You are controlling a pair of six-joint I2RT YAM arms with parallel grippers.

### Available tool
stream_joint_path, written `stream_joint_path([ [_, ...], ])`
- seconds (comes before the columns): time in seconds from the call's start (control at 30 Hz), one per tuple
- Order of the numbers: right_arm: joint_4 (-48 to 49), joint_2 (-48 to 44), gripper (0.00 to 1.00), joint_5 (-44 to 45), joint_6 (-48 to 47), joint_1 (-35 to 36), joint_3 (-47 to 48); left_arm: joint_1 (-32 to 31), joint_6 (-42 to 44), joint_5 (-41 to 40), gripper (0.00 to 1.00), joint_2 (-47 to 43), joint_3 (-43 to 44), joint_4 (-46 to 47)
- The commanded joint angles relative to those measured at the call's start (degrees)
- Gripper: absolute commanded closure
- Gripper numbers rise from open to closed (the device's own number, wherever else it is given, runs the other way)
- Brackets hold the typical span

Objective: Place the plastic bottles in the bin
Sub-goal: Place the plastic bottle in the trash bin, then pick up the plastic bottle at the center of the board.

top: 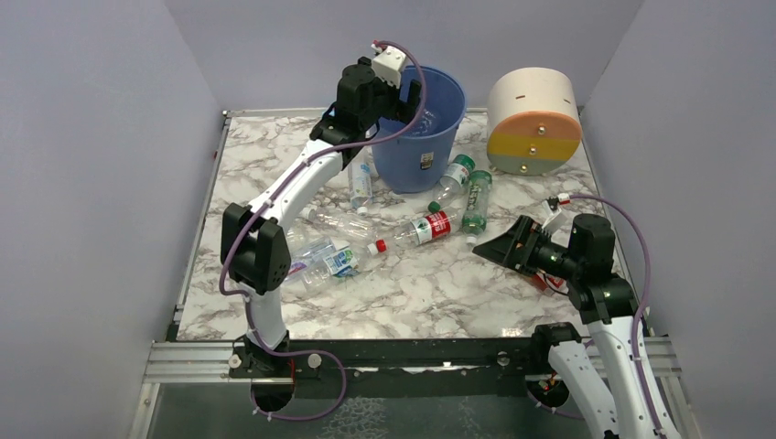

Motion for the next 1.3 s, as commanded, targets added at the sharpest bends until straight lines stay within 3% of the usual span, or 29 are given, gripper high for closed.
stream_joint_path([
  [0.0,1.58,-0.08,0.00,-1.97,-0.43,0.08,-0.39,0.48,0.07,-0.21,0.03,-4.93,-1.00,-0.74],
  [0.23,1.55,-0.34,0.00,-2.07,-0.36,0.08,-0.62,0.44,-2.28,3.28,0.01,-11.42,-3.69,-6.94],
  [0.53,3.03,0.50,0.00,-2.87,-0.39,0.05,-1.71,0.32,-4.46,14.24,0.01,-26.81,-18.86,-11.15],
  [0.83,4.78,2.10,0.00,-3.85,-0.08,0.08,-1.98,0.28,-8.76,18.72,0.01,-37.47,-32.34,-11.62],
  [1.07,4.83,2.03,0.00,-3.94,-0.07,0.09,-2.28,-0.82,-15.77,20.83,0.01,-39.93,-43.91,-8.74],
  [1.27,5.10,1.51,0.00,-4.15,0.32,0.08,-3.44,-6.73,-18.89,15.73,0.01,-36.57,-50.10,-6.77],
])
